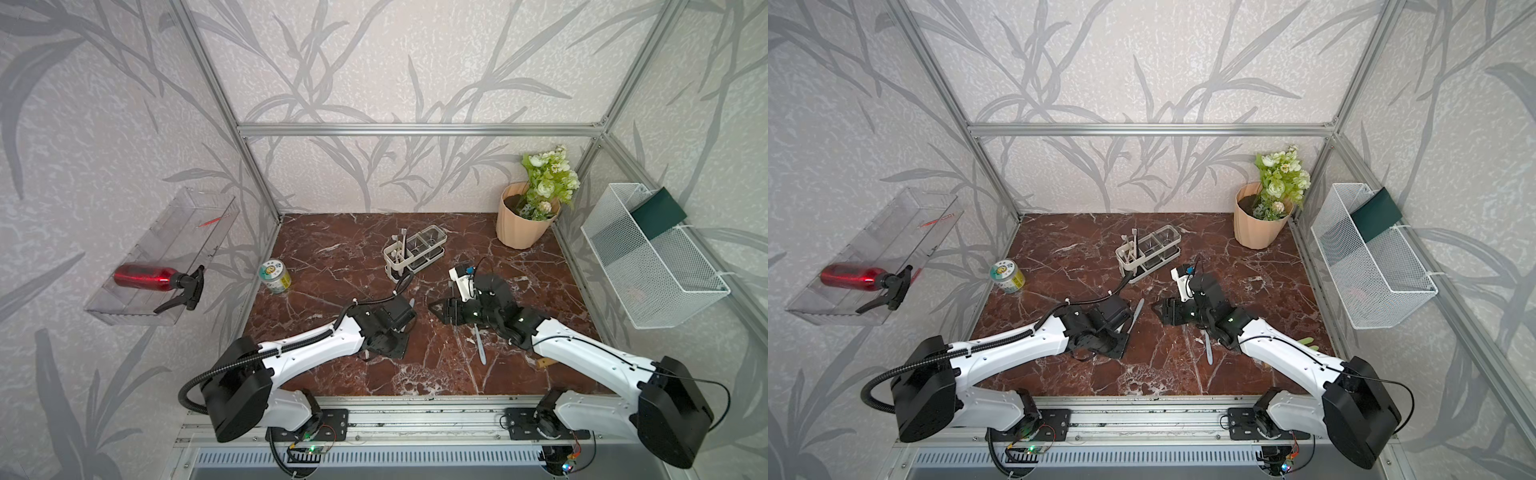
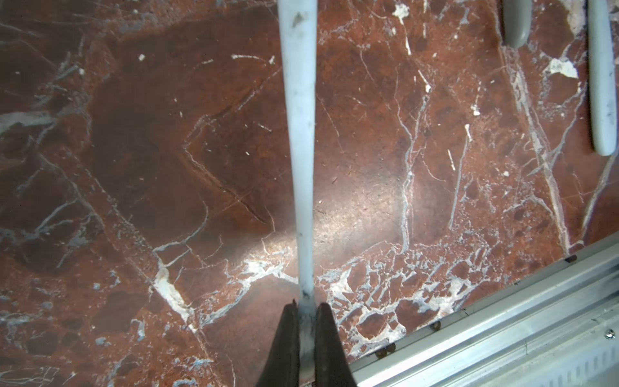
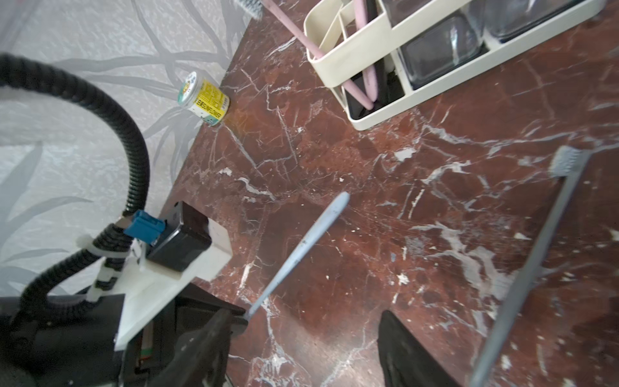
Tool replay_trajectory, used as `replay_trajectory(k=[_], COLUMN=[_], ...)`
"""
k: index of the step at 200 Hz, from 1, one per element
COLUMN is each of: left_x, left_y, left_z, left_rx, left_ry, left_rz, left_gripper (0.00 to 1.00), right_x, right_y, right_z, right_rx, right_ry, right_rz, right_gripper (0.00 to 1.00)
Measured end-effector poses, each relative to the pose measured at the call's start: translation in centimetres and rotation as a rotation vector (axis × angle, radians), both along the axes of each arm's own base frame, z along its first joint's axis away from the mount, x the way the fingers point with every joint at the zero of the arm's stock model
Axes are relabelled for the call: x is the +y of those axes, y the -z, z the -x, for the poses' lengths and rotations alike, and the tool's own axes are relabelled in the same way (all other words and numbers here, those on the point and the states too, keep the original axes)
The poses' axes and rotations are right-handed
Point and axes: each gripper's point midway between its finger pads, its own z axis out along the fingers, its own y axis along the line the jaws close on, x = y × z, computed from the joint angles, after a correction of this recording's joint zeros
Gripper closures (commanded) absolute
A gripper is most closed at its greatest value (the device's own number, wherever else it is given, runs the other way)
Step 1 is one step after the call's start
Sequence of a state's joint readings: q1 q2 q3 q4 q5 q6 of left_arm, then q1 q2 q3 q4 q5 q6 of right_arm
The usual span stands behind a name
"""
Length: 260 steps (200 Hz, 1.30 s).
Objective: Place the toothbrush into the toothbrush holder
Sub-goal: Pick up the toothbrush from the center of the board.
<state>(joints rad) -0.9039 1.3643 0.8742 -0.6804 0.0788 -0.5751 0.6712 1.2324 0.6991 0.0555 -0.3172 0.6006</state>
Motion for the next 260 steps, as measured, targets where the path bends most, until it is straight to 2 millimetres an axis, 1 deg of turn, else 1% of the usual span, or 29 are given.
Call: replay_trajectory(k=[15, 28, 60, 80, 102, 126, 139, 155, 172, 205, 228, 260], left_x=[-0.4, -0.7, -1.2, -1.5, -1.9, -2.2, -2.2, -2.2, -2.2, -2.0, -1.8, -1.7], left_y=[-0.4, -0.8, -1.8, -2.3, -2.6, -2.7, -2.7, -2.7, -2.7, -2.7, -2.7, -2.8], left_z=[0.3, 0.6, 1.0, 1.4, 1.7, 2.0, 2.1, 2.1, 2.0, 1.8, 1.6, 1.5], left_rx=[-0.008, -0.018, -0.043, -0.055, -0.065, -0.068, -0.070, -0.072, -0.076, -0.089, -0.099, -0.106], left_ry=[0.015, 0.029, 0.050, 0.064, 0.081, 0.091, 0.092, 0.094, 0.093, 0.087, 0.082, 0.081], left_rz=[0.015, 0.029, 0.060, 0.073, 0.090, 0.096, 0.096, 0.094, 0.092, 0.081, 0.071, 0.067], left_gripper=[1.00, 1.00, 1.00, 1.00, 1.00, 1.00, 1.00, 1.00, 1.00, 1.00, 1.00, 1.00], right_x=[0.7, 1.1, 1.3, 1.6, 1.9, 2.3, 2.6, 2.8, 2.9, 3.0, 3.0, 3.1], right_y=[0.2, 0.8, 3.5, 4.6, 5.2, 5.1, 4.8, 4.6, 4.4, 4.3, 4.3, 4.3], right_z=[-0.4, -0.8, -1.5, -1.7, -2.1, -2.3, -2.5, -2.7, -2.7, -2.5, -2.4, -2.4], right_rx=[0.028, 0.058, 0.166, 0.210, 0.232, 0.240, 0.237, 0.233, 0.232, 0.240, 0.242, 0.242], right_ry=[-0.001, 0.004, 0.037, 0.050, 0.060, 0.058, 0.055, 0.052, 0.050, 0.041, 0.036, 0.030], right_rz=[-0.040, -0.059, -0.064, -0.067, -0.076, -0.094, -0.108, -0.121, -0.129, -0.136, -0.137, -0.139], right_gripper=[0.30, 0.30, 0.31, 0.34, 0.40, 0.48, 0.54, 0.58, 0.60, 0.61, 0.67, 0.67])
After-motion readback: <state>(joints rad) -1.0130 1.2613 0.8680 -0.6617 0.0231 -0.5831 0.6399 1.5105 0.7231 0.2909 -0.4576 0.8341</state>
